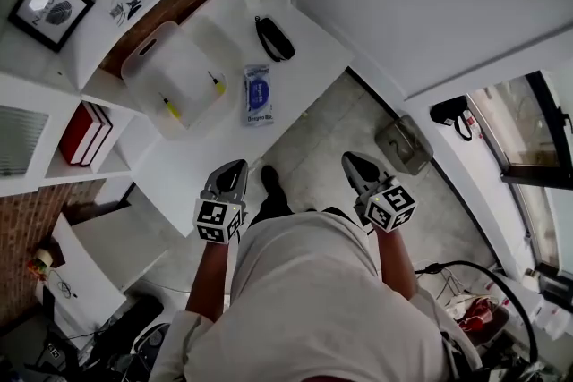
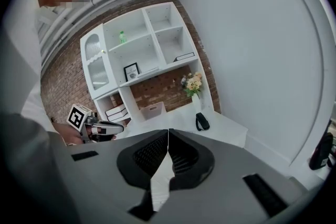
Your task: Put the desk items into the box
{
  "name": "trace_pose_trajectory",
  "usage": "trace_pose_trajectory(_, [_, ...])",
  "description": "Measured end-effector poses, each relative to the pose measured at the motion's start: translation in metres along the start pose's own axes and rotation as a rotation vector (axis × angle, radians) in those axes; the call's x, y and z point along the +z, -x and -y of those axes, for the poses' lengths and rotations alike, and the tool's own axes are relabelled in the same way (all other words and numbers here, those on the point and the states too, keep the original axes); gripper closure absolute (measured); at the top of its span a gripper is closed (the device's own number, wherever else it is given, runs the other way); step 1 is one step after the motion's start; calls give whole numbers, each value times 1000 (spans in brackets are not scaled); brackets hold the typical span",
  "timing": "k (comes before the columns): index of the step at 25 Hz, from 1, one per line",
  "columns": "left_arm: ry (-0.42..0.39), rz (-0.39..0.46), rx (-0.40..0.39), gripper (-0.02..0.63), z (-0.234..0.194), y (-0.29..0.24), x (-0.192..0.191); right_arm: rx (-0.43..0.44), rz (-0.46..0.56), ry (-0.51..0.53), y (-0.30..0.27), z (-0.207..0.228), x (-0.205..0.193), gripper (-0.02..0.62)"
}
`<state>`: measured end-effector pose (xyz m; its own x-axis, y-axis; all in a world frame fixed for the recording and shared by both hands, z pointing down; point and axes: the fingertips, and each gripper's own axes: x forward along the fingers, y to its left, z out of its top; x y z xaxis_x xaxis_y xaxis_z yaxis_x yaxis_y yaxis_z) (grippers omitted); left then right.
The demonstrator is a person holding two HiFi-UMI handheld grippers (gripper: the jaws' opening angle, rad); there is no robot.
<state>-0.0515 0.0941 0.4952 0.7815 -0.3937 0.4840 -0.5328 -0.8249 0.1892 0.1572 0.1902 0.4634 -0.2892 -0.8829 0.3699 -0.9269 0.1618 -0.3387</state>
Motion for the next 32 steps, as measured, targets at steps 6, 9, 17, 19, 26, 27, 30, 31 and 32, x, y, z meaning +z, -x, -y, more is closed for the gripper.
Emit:
trace_pose_trajectory(6, [-2, 50, -84, 603, -22, -12, 18, -14, -2, 1, -46, -3, 15, 592])
trace_pose_trajectory(9, [-3, 42, -105, 603, -33, -17, 18, -17, -12, 21, -66, -9, 20, 592])
trace_pose_trajectory(17, [3, 13, -105, 603, -60, -28, 12, -45, -31, 6, -87, -3, 23, 592])
trace_pose_trajectory(19, [8, 7, -97, 603, -62, -32, 10, -44, -39, 5, -89, 2, 24, 592])
trace_pose_trajectory(26, [25, 3, -51, 601, -62, -57, 11, 17, -68, 21, -109, 22, 32, 592])
trace_pose_trajectory(27, [31, 4, -37, 601, -62, -60, 12, 34, -75, 28, -113, 25, 34, 592])
trace_pose_trajectory(30, [53, 1, 2, 601, -60, -72, 14, 88, -98, 50, -124, 37, 43, 592])
trace_pose_trajectory(31, [60, -3, 12, 600, -59, -77, 14, 103, -106, 58, -128, 41, 46, 592])
trace_pose_trajectory(32, [64, -7, 21, 600, -59, -82, 14, 117, -113, 65, -131, 46, 49, 592])
